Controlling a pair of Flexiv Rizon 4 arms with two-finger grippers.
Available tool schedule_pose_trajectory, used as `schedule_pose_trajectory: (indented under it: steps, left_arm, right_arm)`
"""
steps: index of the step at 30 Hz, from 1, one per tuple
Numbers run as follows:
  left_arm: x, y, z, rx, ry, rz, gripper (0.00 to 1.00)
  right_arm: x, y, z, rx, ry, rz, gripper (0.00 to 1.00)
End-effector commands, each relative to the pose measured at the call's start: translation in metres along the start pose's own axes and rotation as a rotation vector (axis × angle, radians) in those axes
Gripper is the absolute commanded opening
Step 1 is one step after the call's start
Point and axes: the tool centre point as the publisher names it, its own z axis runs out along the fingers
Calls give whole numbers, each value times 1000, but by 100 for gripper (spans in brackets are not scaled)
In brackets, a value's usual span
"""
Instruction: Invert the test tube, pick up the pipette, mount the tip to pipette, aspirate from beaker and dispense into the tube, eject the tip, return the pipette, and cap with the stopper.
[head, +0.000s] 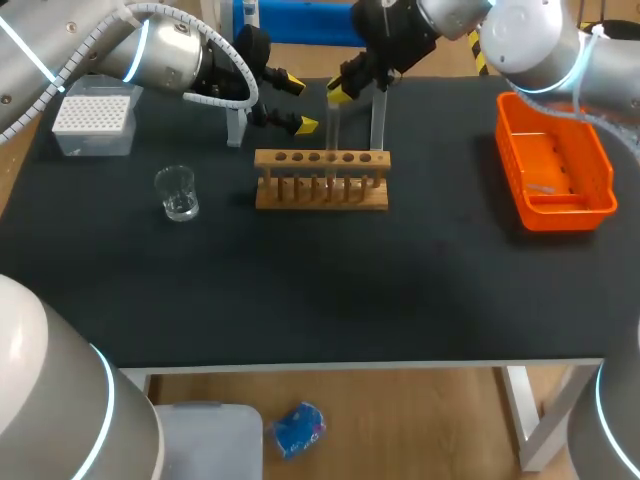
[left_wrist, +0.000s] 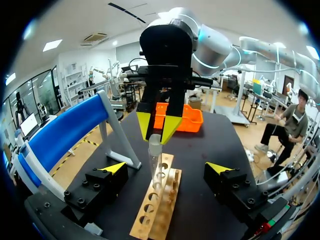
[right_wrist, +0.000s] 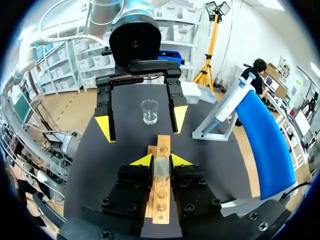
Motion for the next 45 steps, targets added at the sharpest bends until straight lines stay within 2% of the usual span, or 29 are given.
schedule_pose_trajectory:
  steps: [1, 18, 45]
  left_arm:
    - [-5, 1, 0, 3, 238, 2, 100]
    - [-5, 1, 0, 3, 238, 2, 100]
    - [-5, 1, 0, 3, 238, 2, 100]
  right_arm:
    - [1, 1, 0, 7, -11, -9, 0]
    - [3, -9, 6, 23, -28, -10, 0]
    - [7, -27, 25, 49, -8, 11, 0]
